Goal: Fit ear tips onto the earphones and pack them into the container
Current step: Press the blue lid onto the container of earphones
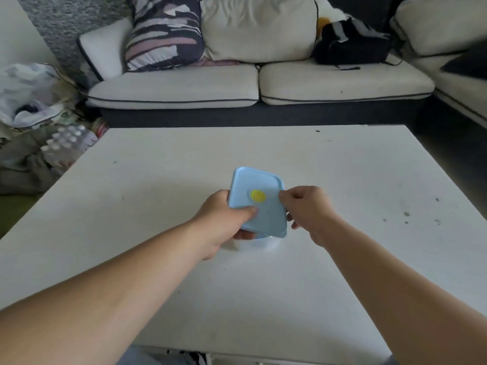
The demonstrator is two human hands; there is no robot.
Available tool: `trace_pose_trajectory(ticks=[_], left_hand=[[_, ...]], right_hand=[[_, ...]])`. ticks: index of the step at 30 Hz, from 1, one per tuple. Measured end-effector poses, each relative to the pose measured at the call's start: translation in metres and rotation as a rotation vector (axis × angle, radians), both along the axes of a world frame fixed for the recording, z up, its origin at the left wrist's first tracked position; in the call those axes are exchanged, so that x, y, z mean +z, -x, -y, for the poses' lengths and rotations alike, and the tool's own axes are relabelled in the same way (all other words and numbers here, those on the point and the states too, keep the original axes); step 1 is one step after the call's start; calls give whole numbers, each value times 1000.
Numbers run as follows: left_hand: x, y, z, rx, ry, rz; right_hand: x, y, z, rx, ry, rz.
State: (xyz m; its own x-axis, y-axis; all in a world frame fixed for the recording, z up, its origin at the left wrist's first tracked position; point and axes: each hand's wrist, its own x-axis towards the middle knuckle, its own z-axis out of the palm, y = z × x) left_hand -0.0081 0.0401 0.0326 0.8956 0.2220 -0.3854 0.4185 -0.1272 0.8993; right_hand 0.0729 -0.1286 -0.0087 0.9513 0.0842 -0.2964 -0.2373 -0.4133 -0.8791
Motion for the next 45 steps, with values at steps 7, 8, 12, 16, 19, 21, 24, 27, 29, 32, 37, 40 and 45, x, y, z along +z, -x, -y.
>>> trace_pose_trajectory(ticks=[7,8,12,16,19,21,24,27,29,32,37,40,45], left_hand=[[-23,-9,-26,-243,-576,-84],[-27,-12,-26,-312,-665,-119],[-38,-17,-25,-413,-850,-309],[-32,-24,-24,-389,-1026,-210],[-28,-29,-23,-529,-1120,-35],[-34,-32,-22,-653,-1127,-29],[-38,-36,-21,-701,-1071,-122],[-38,-40,-20,-704,-1056,-160],[-38,-42,-21,-721,-1061,-168],[-36,-40,-23,-762,-1075,-181],[-36,-39,-24,-799,-1109,-178],[-39,-36,-28,-813,-1063,-172],[-43,-31,-31,-822,-1083,-135]], right_hand=[[-19,-7,-24,39,107,76],[-22,-8,-25,33,114,84],[-33,-15,-24,8,94,89],[-35,-17,-24,-35,44,61],[-34,-18,-25,-77,-18,12],[-33,-19,-25,-117,-74,-44],[-34,-21,-25,-119,-101,-65],[-36,-22,-25,-117,-115,-68],[-37,-24,-24,-110,-116,-75],[-37,-23,-23,-80,-98,-73],[-35,-19,-22,-60,-83,-128],[-36,-13,-21,-51,-114,-152],[-34,-9,-15,-64,-160,-167]])
